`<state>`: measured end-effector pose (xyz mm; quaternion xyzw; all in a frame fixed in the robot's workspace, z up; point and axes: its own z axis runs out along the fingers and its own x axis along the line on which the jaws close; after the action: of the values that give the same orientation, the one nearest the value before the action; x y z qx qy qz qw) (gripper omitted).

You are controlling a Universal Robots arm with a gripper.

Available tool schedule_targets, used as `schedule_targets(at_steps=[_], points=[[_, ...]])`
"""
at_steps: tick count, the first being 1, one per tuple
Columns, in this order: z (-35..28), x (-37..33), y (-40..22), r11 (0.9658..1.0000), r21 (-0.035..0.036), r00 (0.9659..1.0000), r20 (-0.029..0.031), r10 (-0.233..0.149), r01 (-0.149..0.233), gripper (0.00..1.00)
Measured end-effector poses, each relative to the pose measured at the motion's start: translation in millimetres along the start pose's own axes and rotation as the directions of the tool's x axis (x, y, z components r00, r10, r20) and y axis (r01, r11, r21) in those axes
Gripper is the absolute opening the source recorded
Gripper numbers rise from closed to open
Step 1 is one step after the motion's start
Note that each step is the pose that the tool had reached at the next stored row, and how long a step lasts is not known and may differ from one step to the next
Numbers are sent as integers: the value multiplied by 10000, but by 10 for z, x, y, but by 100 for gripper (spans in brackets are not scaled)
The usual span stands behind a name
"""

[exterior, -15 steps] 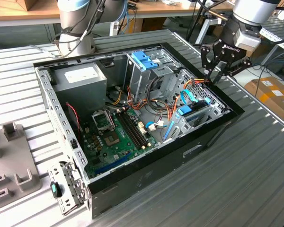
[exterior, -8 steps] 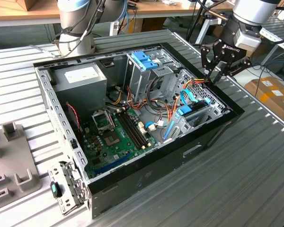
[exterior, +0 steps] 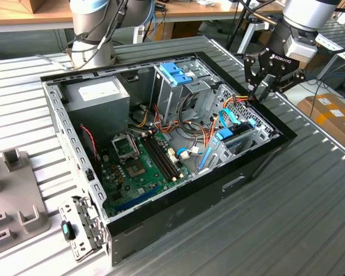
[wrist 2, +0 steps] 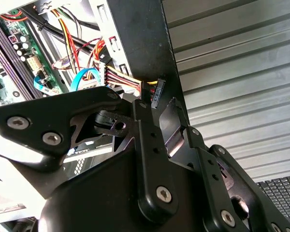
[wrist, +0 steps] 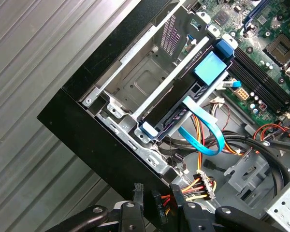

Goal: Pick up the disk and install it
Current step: 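Insert the second disk wire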

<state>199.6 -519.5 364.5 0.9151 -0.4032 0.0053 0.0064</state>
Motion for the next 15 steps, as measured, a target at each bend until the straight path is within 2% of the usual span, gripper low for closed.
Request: schedule_targets(at_steps=[7,10,13,15], points=[[-17,1,0,10000,4,10000,2,-99,99,36],[-19,2,-1,9992,33,9992,24,-390,389,36],[-15,1,-2,9960,69,9960,49,-895,895,36],[-16,4,-3,9903,79,9903,47,-1390,1390,36]])
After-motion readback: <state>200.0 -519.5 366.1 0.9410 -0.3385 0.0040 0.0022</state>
